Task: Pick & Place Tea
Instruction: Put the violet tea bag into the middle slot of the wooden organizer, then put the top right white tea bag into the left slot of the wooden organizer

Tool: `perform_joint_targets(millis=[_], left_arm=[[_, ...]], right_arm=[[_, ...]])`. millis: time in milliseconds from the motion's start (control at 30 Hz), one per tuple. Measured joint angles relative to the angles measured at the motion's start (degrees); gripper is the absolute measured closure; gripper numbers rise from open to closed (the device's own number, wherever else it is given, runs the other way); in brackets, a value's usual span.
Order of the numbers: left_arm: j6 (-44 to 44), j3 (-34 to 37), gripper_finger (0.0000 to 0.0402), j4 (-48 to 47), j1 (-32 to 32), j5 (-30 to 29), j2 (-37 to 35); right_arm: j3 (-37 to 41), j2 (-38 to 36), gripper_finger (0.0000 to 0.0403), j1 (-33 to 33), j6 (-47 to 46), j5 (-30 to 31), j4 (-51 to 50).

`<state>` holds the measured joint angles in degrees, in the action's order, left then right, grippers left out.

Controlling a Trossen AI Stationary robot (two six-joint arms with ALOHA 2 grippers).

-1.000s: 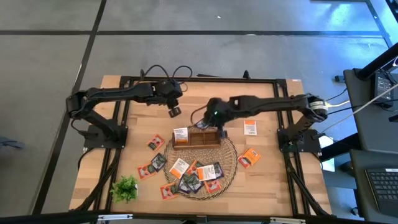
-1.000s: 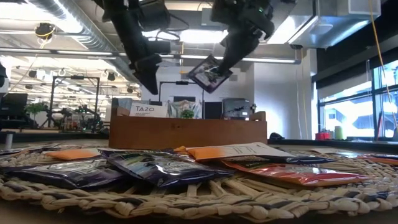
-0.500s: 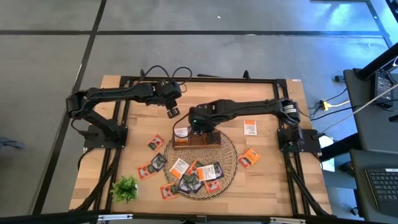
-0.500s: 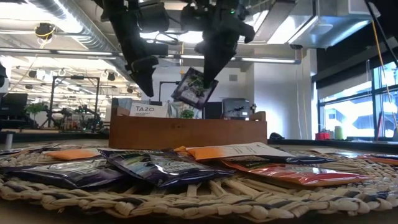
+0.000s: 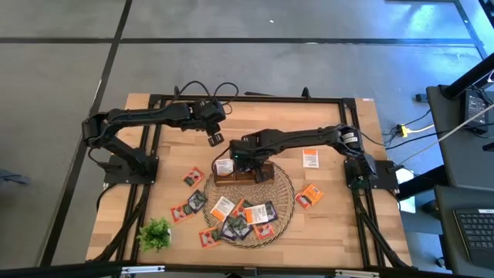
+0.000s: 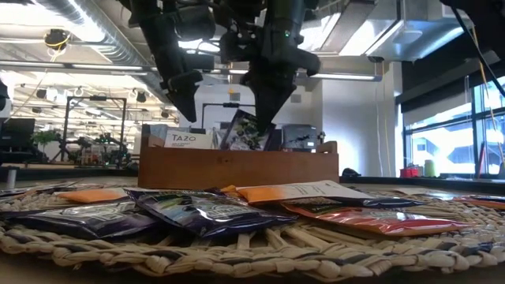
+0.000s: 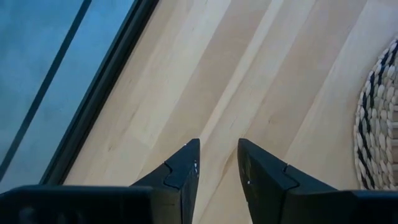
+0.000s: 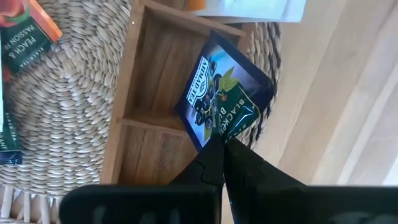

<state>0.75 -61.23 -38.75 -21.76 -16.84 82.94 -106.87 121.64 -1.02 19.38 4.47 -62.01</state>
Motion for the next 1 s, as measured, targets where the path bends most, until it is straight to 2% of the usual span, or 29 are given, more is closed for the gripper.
perform_joint_targets(millis=[367, 600, 733, 867, 933, 1000], left_arm=[[0.02, 0.0, 0.0295, 0.37, 0.0, -0.02, 0.0], [0.02, -0.02, 0.0295, 1.27, 0.0, -0.02, 0.0], [0.02, -0.02, 0.0293, 1.25, 0.0, -0.01, 0.0], [0.02, -0.02, 0.0294, 1.24, 0.0, 0.05, 0.0], [-0.01, -0.02, 0.0296, 1.07, 0.0, 0.3, 0.0], [0.0, -0.02, 0.0297, 0.75, 0.0, 0.34, 0.0]], right_arm=[[0.0, -0.02, 0.0388, 0.07, 3.61, 0.0, 0.1], [0.0, -0.02, 0.0345, 0.07, 3.82, 0.03, 1.04], [0.0, -0.02, 0.0322, 0.07, 3.37, 3.41, 1.7], [0.04, -0.39, 0.0315, 0.26, 1.38, 7.79, 1.17], [0.04, -1.55, 0.0315, 0.81, -0.35, 6.63, -0.06], [0.07, -3.26, 0.0314, 2.01, -1.12, 2.39, -2.99]])
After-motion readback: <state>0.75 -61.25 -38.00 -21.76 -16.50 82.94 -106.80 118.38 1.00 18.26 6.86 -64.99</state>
